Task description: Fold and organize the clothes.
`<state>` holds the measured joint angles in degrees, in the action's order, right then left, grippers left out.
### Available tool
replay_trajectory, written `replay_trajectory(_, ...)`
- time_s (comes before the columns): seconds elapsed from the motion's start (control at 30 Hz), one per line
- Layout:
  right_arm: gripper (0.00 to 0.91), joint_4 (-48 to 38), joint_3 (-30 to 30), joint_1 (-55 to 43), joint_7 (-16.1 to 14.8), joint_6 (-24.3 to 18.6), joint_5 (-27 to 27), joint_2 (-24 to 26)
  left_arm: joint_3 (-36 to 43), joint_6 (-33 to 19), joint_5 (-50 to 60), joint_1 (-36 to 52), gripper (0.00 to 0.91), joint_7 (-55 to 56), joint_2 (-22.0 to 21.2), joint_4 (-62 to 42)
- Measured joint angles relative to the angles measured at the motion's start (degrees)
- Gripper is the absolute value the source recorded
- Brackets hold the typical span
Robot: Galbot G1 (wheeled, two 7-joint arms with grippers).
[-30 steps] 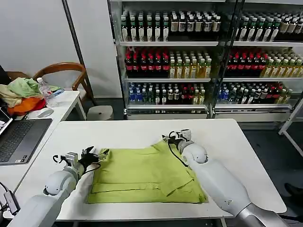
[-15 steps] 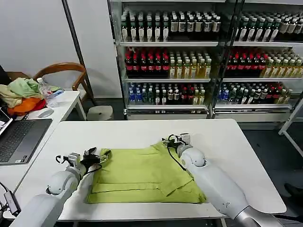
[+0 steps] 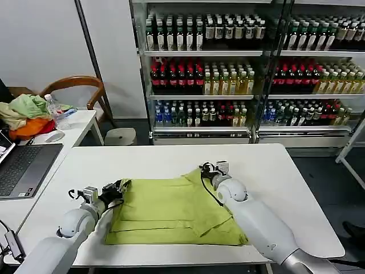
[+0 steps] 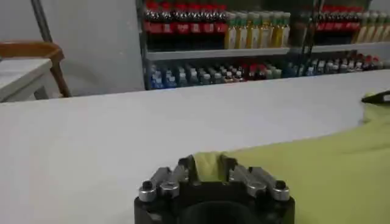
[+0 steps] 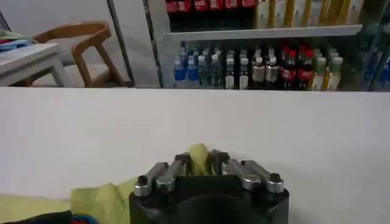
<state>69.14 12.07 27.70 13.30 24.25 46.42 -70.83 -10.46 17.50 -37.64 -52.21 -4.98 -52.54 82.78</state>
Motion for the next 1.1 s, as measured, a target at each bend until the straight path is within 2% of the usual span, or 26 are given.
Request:
replay_trajectory(0.33, 0.000, 4.0, -1.1, 2.0, 0.9, 0.0, -0.3, 1.7, -1.2, -1.5, -0.3, -1.5, 0.040, -0.8, 0.4, 1.5)
replay_trajectory(1.1, 0.000, 30.8, -9.1, 17.5, 3.9, 1.4, 0.9, 13.0, -8.3, -4.3, -1.1, -14.4, 0.040, 0.0, 2.5, 14.9)
